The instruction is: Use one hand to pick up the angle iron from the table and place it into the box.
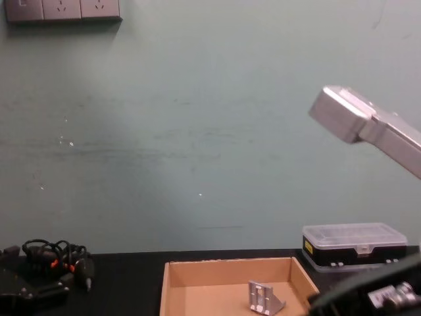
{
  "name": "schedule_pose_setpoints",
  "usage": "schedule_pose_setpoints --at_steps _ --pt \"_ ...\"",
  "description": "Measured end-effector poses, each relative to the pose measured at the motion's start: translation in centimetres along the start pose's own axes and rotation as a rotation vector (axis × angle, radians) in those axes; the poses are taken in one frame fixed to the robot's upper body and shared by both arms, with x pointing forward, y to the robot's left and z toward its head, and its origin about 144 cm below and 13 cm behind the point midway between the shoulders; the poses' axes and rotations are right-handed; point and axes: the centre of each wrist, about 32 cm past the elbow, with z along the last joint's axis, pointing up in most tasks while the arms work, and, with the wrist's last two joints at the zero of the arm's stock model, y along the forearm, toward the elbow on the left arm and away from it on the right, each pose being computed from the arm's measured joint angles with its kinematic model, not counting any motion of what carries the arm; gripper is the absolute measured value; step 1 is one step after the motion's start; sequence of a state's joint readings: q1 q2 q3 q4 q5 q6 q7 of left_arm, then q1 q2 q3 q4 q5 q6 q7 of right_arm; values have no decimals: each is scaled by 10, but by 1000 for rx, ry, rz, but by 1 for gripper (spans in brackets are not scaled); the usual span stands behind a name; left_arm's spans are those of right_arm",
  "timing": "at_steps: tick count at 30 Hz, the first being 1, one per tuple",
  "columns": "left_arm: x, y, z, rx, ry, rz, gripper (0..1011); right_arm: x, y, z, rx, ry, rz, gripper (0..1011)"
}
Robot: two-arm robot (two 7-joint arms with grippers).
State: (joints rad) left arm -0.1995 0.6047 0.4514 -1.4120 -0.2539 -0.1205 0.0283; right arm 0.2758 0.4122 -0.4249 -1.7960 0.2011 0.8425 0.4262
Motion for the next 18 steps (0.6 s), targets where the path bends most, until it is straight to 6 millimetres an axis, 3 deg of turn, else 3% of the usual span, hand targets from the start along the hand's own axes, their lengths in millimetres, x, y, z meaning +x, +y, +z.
schedule_pose_setpoints --at_steps 18 --pt "0 0 0 0 0 0 1011 -7 -24 -16 -140 8 59 1003"
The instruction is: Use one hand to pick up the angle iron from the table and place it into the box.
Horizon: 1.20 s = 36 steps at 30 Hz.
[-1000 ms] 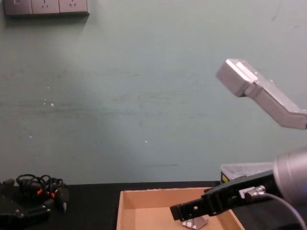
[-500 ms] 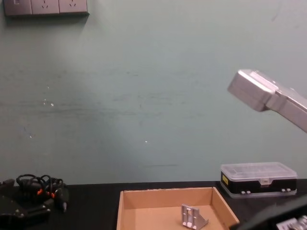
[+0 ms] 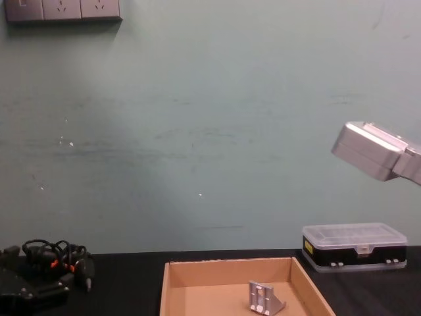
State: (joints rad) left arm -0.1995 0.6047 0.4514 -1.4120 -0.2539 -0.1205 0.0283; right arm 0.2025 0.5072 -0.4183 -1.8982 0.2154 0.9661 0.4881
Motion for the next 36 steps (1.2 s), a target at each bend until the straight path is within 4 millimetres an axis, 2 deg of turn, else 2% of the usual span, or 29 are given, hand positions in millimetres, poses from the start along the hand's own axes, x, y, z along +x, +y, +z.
schedule_pose_setpoints --at_steps 36 --pt "0 0 0 0 0 0 1011 6 16 -7 -50 62 -17 1003"
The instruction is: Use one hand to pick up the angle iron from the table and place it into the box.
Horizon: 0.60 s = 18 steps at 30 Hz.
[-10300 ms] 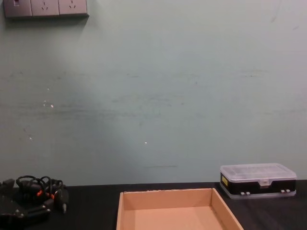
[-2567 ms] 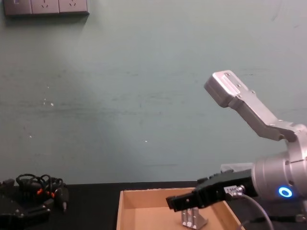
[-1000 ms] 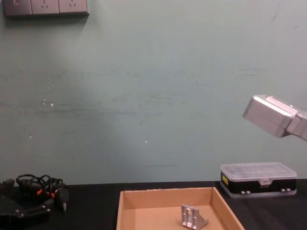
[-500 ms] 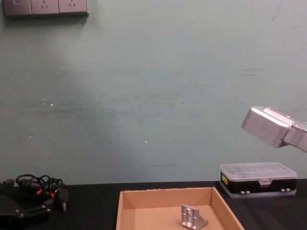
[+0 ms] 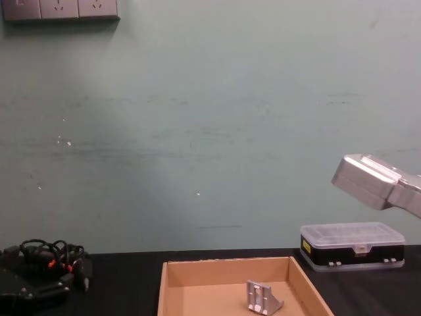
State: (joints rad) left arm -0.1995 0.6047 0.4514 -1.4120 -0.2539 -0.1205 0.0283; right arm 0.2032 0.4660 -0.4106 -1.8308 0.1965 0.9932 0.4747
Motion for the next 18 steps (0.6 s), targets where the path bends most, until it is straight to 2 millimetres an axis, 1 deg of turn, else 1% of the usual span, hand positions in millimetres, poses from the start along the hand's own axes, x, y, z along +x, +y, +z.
schedule_pose_setpoints --at_steps 13,18 --pt "0 0 0 0 0 0 1011 1 5 0 11 2 -22 1003" --pt "0 0 0 0 0 0 1011 5 10 1 16 0 -36 1003"
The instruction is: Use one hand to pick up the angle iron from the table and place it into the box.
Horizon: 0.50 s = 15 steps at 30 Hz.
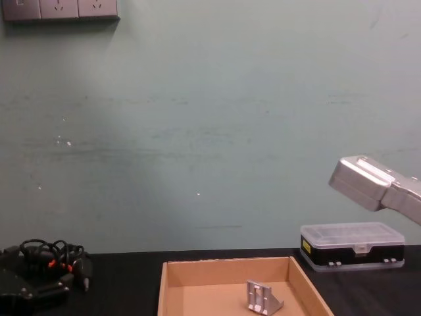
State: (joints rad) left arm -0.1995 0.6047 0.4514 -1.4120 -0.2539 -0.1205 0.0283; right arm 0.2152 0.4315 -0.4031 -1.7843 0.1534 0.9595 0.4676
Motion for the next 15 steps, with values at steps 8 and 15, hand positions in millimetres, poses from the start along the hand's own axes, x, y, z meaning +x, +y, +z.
schedule_pose_setpoints --at_steps 8,15 --pt "0 0 0 0 0 0 1011 3 7 1 8 -1 -2 1003" --pt "0 0 0 0 0 0 1011 5 12 3 19 -3 13 1003"
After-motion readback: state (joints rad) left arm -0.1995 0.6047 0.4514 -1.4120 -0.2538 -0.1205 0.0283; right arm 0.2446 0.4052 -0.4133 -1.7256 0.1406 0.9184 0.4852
